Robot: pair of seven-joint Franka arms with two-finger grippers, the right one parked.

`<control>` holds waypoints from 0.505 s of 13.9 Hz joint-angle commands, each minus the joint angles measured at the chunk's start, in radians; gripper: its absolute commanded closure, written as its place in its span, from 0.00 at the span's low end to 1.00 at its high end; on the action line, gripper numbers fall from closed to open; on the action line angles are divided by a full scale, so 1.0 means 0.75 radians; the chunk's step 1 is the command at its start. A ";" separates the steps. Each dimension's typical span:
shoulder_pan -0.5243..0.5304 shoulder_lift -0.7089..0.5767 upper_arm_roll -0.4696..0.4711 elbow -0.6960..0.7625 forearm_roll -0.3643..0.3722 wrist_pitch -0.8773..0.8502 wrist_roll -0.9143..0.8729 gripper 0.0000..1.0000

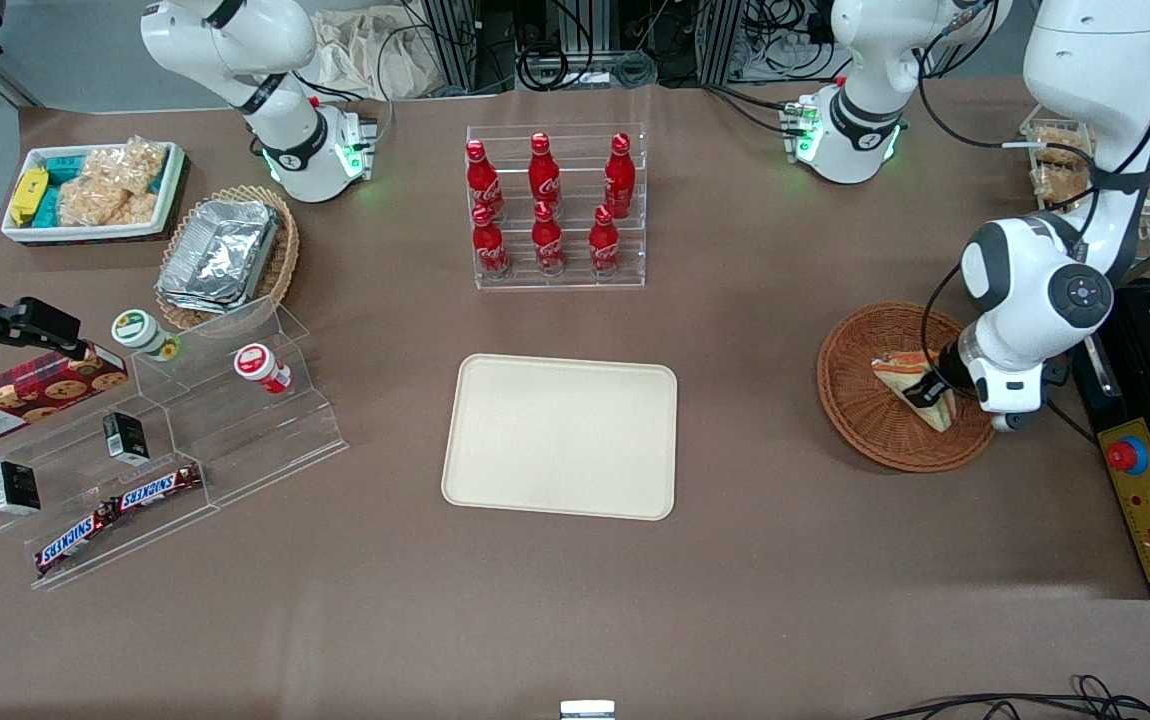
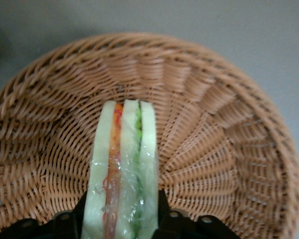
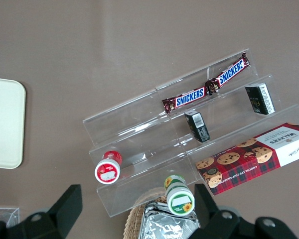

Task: Place sandwich from basket to tray
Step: 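Close the left gripper on the wrapped sandwich, then lift the sandwich and carry it with the left gripper toward the cream tray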

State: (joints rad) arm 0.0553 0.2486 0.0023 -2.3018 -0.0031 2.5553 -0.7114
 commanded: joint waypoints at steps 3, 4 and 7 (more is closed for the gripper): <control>-0.002 -0.131 -0.005 0.050 0.000 -0.105 -0.017 1.00; -0.004 -0.147 -0.007 0.111 0.002 -0.205 -0.007 1.00; -0.027 -0.125 -0.013 0.432 0.010 -0.630 0.067 1.00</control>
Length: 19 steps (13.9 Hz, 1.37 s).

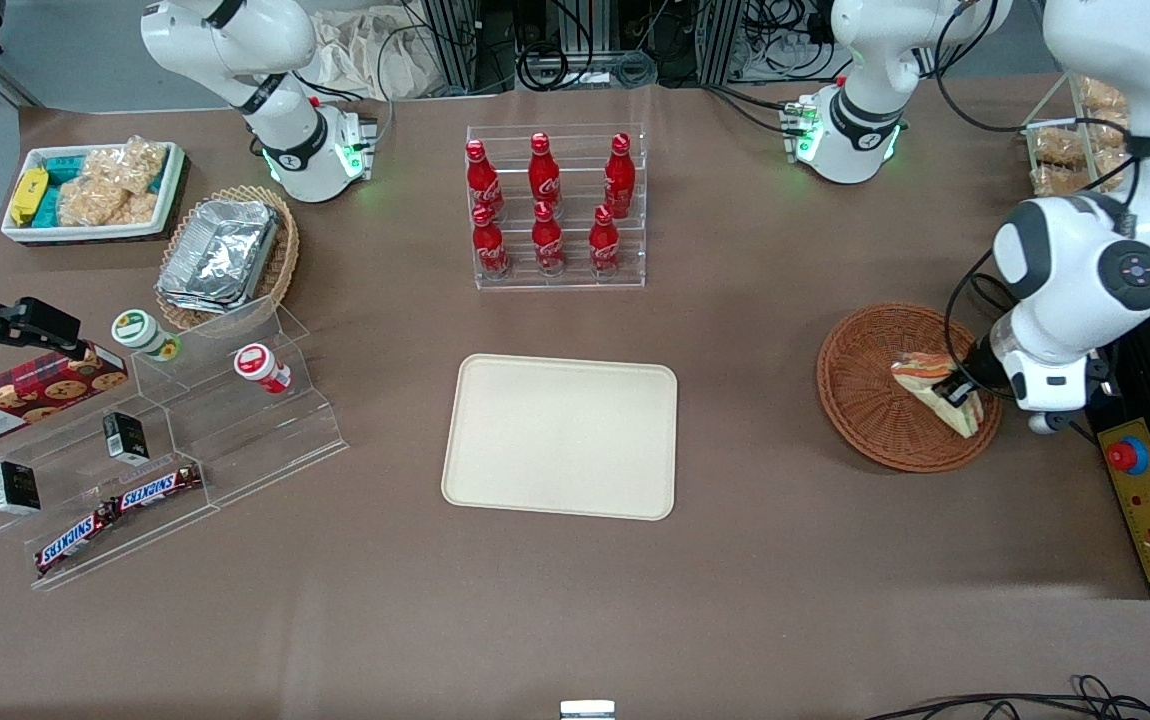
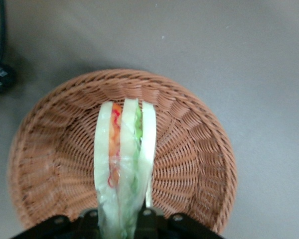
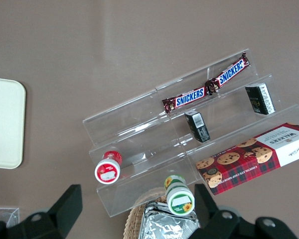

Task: Place sandwich from basket to tray
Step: 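Lift the sandwich and carry it with the left gripper toward the cream tray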

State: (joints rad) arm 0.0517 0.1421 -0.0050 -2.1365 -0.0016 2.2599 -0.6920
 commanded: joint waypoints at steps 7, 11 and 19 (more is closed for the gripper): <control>-0.355 0.309 -0.010 0.948 0.022 -0.743 0.369 1.00; -0.551 0.611 -0.010 1.187 0.018 -0.692 0.293 1.00; -0.697 0.907 -0.012 1.333 0.016 -0.445 0.287 1.00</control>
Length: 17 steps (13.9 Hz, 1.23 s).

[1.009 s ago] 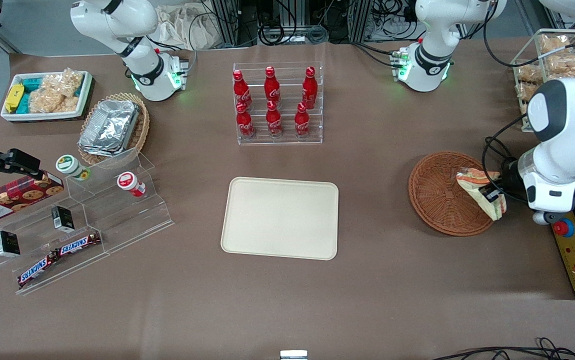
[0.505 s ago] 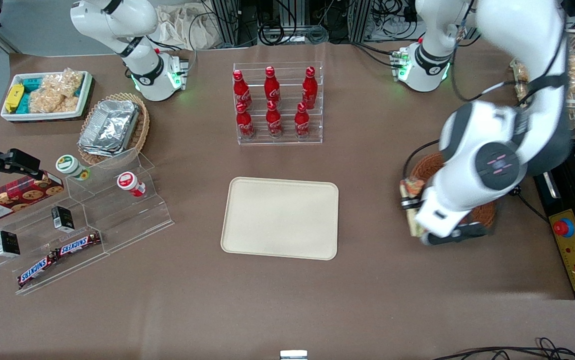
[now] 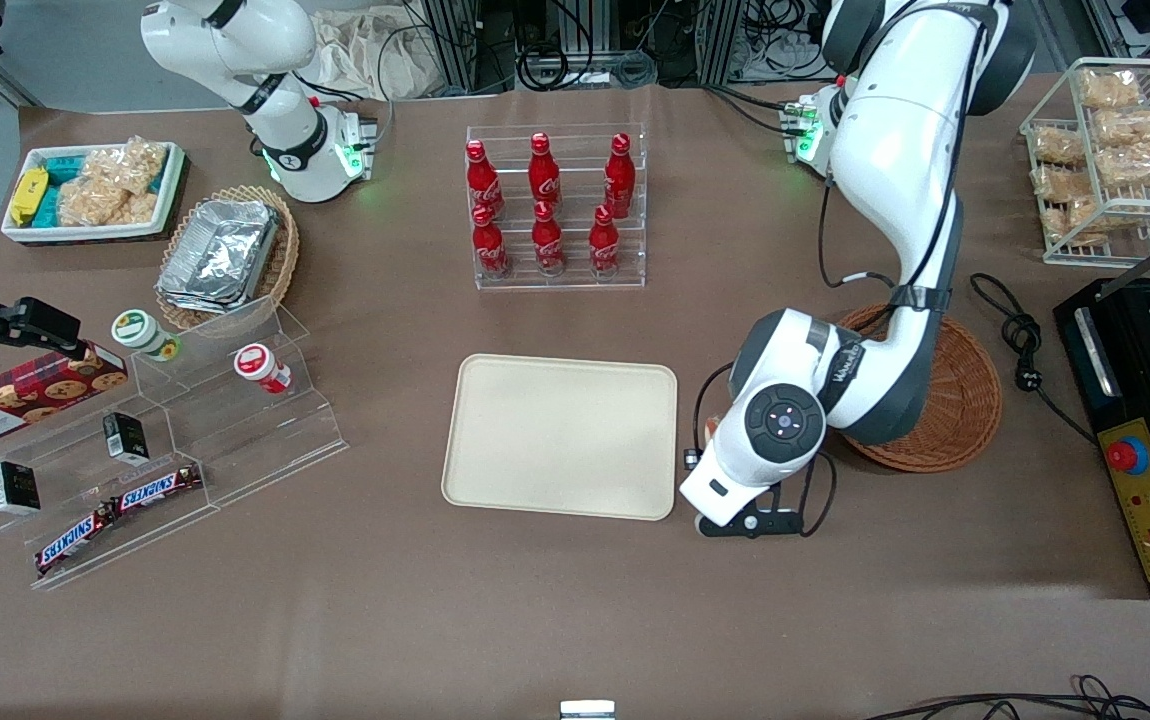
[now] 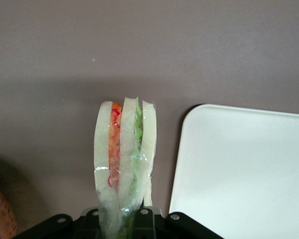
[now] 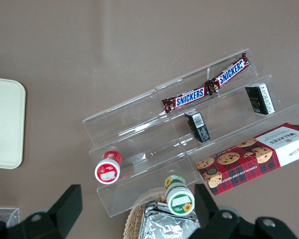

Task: Place sandwich from basket to tray
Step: 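Lift the sandwich and carry it with the left gripper toward the cream tray, then lower the sandwich onto the tray and open the left gripper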

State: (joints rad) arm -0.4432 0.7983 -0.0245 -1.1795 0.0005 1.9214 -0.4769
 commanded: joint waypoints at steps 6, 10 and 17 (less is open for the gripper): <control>-0.072 0.085 0.000 0.055 0.007 0.076 0.006 1.00; -0.170 0.132 -0.008 0.051 -0.005 0.191 -0.088 1.00; -0.250 0.132 -0.008 -0.037 0.016 0.197 -0.098 0.00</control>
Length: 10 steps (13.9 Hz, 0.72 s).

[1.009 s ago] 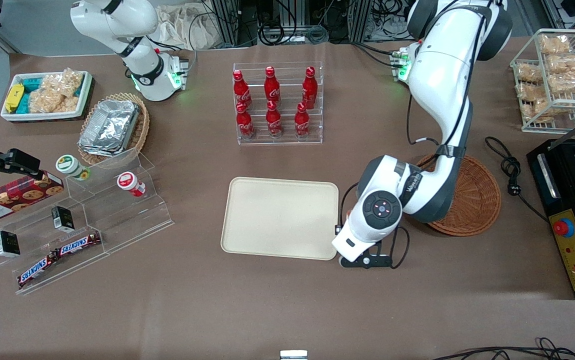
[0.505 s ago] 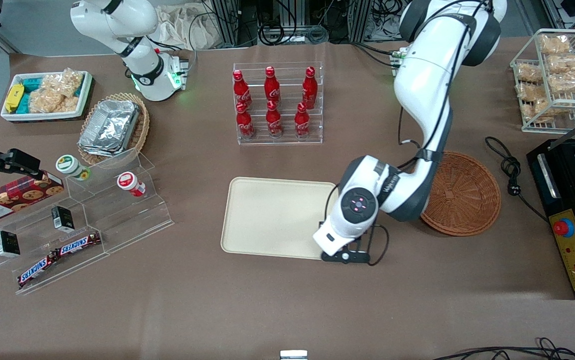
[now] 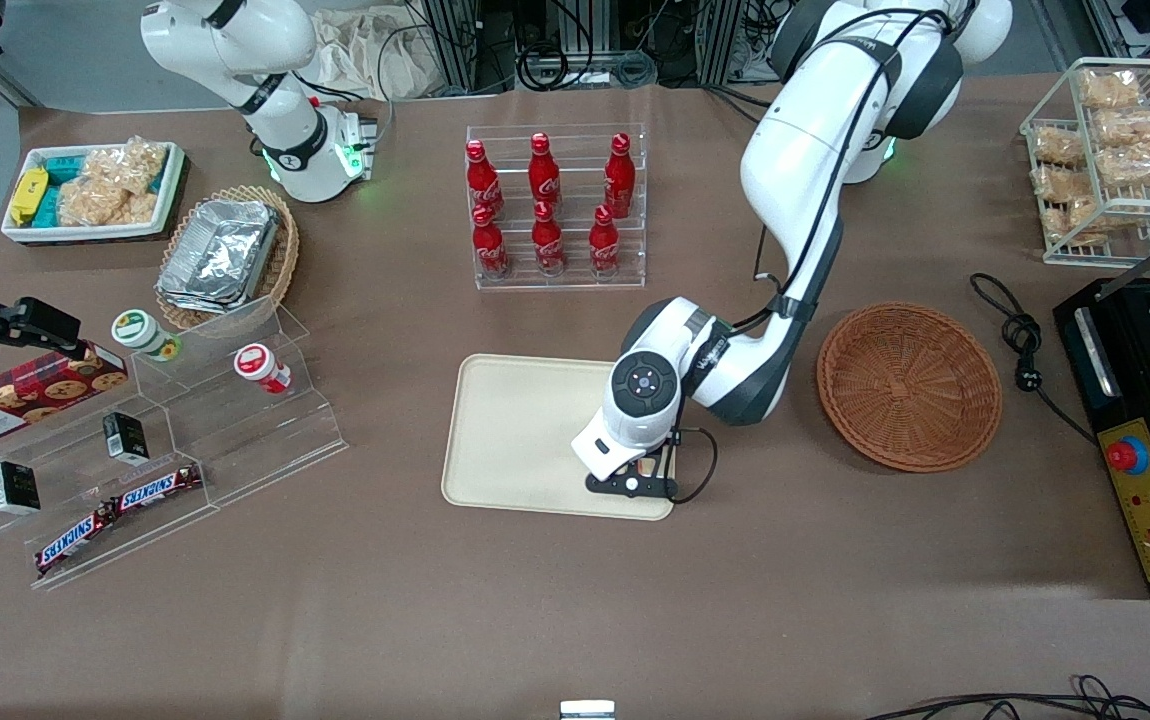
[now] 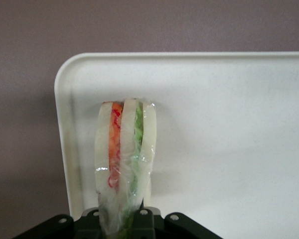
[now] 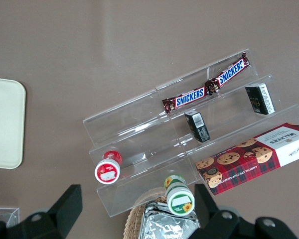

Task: Place sandwich from basket to tray
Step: 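Lower the sandwich onto the tray and open the left gripper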

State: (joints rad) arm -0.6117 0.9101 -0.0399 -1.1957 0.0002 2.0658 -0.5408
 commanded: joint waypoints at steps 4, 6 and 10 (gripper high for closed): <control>-0.021 -0.103 0.016 -0.015 -0.002 -0.016 -0.015 0.00; -0.019 -0.146 0.023 -0.017 -0.002 -0.022 -0.017 0.00; 0.075 -0.339 0.029 -0.087 -0.002 -0.193 -0.015 0.00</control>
State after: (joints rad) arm -0.5971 0.7625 -0.0169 -1.1912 0.0001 1.9883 -0.5458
